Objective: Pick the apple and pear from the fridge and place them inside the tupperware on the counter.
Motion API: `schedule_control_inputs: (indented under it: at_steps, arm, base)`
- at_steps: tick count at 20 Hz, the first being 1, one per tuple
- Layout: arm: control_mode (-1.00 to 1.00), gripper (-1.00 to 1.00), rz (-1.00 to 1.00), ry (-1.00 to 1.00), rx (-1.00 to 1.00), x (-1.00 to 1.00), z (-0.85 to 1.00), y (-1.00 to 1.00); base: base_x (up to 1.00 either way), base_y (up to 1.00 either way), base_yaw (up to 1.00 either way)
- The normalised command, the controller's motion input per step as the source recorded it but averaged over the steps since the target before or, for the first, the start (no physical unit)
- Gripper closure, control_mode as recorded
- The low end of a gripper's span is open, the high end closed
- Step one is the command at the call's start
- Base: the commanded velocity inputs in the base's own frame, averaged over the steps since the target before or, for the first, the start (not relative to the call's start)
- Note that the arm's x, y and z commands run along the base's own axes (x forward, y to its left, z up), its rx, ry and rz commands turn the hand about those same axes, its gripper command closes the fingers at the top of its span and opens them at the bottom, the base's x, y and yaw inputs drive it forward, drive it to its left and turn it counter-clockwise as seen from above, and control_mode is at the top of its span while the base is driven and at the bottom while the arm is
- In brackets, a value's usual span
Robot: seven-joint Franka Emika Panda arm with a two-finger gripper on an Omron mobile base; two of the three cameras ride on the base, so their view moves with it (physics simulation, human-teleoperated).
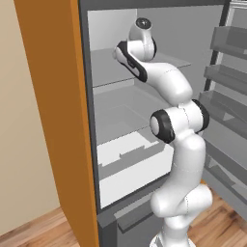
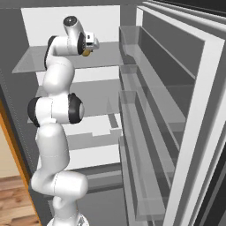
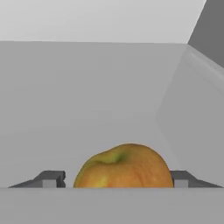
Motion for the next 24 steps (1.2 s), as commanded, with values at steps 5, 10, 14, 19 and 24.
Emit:
schedule_control_inputs:
  at_steps: [5, 10, 14, 19, 24]
  arm:
    - [-1.0, 1.0, 0.0, 0.0, 0.0, 0.0, -0.16, 0.0]
    - [-1.0, 1.0, 0.0, 0.0, 0.0, -0.12, -0.14, 0.0]
    - [-1.0, 1.0, 0.0, -0.13, 0.0, -0.42, -0.12, 0.0]
    - [-1.0, 1.0, 0.0, -0.4, 0.06, -0.68, -0.01, 0.0]
    - [-1.0, 1.0, 0.0, -0.57, 0.09, -0.9, 0.0, 0.0]
  base:
    - [0.0, 0.0, 0.0]
    - [0.0, 0.0, 0.0]
    - [0.0, 0.0, 0.0]
    - [0.0, 0.0, 0.0]
    - [0.0, 0.0, 0.0]
